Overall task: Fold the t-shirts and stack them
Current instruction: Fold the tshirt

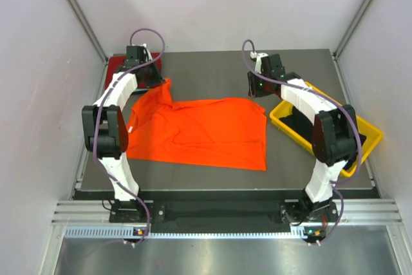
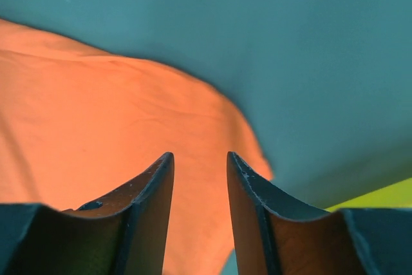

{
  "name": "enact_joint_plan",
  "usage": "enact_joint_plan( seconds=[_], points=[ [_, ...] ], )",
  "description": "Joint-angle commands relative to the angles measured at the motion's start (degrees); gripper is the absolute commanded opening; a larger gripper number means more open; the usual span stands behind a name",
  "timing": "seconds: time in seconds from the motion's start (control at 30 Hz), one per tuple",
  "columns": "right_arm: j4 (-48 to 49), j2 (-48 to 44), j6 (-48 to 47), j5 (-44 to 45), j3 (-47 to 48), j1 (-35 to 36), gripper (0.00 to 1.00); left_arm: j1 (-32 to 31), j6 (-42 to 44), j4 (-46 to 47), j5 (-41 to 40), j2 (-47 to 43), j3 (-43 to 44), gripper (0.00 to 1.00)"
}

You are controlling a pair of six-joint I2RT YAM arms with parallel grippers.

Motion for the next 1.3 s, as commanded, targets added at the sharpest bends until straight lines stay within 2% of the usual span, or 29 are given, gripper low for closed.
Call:
enact_joint_plan(
  seconds=[0.0, 0.2, 0.33, 0.6, 0.93, 1.27],
  points=[
    [-8.2, 5.0, -9.2, -1.8, 7.2, -1.6, 0.39, 1.2, -1.4, -3.6, -2.5, -2.3, 0.1, 0.00],
    [-12.3, 11.4, -13.6, -3.0, 11.5, -4.5, 0.35, 1.6, -2.3, -4.6, -2.6, -5.1, -1.5, 0.00],
    [-13.6, 13.8, -14.7, -3.0, 14.0, -6.0, 0.28, 3.3, -2.6, -4.5, -4.4, -7.2, -2.2, 0.00],
    [-20.2, 18.6, -18.4, -4.4, 18.7, -8.5, 0.32, 4.4, -3.3, -4.1, -3.6, -7.1, -1.1, 0.00],
    [-23.5, 20.5, -21.6, -9.3, 19.8, -8.8, 0.31, 4.4, -3.6, -2.5, -3.0, -6.1, -1.5, 0.00],
    [-25.2, 21.6, -22.0, -8.8, 20.9, -8.8, 0.31, 4.4, -4.2, -1.5, -2.6, -5.2, -1.2, 0.00]
  ],
)
